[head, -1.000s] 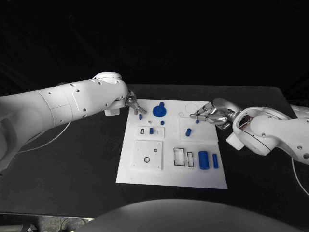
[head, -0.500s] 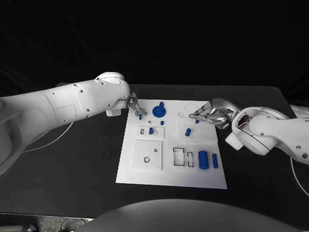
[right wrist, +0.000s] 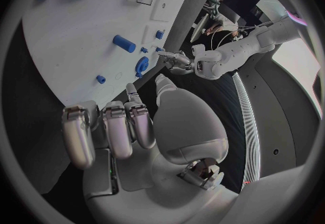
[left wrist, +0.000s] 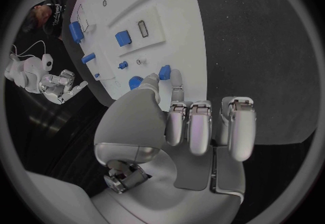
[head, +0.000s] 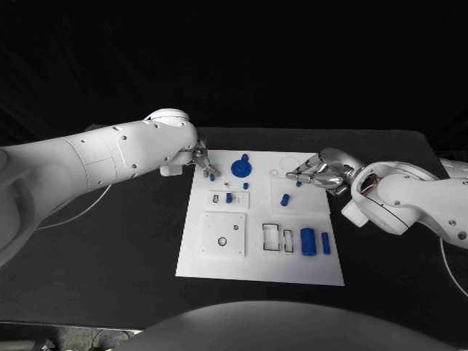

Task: Assemble the parts on the task board

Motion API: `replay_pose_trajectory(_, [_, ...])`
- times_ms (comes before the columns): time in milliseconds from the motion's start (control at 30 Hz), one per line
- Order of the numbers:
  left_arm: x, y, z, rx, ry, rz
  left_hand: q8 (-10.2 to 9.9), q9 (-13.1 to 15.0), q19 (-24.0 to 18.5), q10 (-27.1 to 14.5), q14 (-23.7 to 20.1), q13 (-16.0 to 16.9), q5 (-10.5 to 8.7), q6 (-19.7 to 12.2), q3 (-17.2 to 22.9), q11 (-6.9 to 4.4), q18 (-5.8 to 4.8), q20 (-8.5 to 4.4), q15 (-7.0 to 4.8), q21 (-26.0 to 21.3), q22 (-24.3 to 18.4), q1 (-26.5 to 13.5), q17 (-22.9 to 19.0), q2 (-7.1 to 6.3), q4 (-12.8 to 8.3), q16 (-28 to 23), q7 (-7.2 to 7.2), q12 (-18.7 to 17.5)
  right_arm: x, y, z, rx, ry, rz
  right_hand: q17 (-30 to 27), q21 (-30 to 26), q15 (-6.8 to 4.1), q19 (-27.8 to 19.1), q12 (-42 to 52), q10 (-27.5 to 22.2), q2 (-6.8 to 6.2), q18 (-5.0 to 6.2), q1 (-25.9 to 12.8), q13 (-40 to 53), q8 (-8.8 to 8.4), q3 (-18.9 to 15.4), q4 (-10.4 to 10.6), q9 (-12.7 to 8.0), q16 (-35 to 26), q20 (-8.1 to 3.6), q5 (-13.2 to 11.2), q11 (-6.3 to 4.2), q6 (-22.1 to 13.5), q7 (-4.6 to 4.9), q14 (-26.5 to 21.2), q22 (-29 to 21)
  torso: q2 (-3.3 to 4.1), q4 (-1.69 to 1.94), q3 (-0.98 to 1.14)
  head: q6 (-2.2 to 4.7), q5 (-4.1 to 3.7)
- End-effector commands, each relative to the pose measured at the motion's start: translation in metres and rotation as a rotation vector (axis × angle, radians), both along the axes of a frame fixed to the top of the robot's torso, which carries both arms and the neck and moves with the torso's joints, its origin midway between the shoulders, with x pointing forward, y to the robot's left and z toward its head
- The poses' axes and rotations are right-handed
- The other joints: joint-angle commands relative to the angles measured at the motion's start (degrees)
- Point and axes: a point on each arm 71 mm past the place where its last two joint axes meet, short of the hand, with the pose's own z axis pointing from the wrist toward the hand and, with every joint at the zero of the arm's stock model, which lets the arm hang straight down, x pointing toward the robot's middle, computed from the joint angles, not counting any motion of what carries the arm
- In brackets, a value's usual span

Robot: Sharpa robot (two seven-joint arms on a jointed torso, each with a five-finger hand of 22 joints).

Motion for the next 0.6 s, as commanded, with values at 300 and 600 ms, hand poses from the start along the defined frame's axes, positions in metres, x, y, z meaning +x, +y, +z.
replay_pose_trajectory(300, [-0.0012,-0.0043,-0.0014,0.014,0.026,-0.02,-0.45,-0.11,5.92,5.96,6.06,15.06,0.28,0.41,0.3,0.37,-0.86,-0.05,0.09,0.14,15.09,0.58,15.08,0.04,-0.05,0.15,0.08,0.14,-0.0008,0.0008,-0.0004,-0.006,0.003,0.014,15.07,0.26,0.43,6.1,-0.29,6.11,0.28,-0.81,0.28,15.07,0.19,-0.07,-0.12,-0.09,0.23,0.47,0.24,0.45,-0.23,0.28,5.87,15.07,0.03,-0.02,0.05,-0.01,0.09])
replay_pose_trajectory(600, [-0.0016,-0.006,-0.0019,0.01,0.035,-0.026,-0.94,-0.44,5.92,5.96,6.06,15.06,1.53,0.36,0.66,0.35,-0.86,-0.01,0.12,0.14,15.09,1.94,15.08,0.43,-0.1,0.15,0.04,0.14,-0.0009,0.0006,-0.0004,-0.007,0.002,0.013,15.07,0.26,0.43,6.1,-0.29,6.11,0.28,-0.81,0.28,15.07,0.19,-0.07,-0.12,-0.09,0.23,0.47,0.24,0.45,-0.23,0.28,5.87,15.07,0.02,-0.06,0.01,-0.01,-0.03])
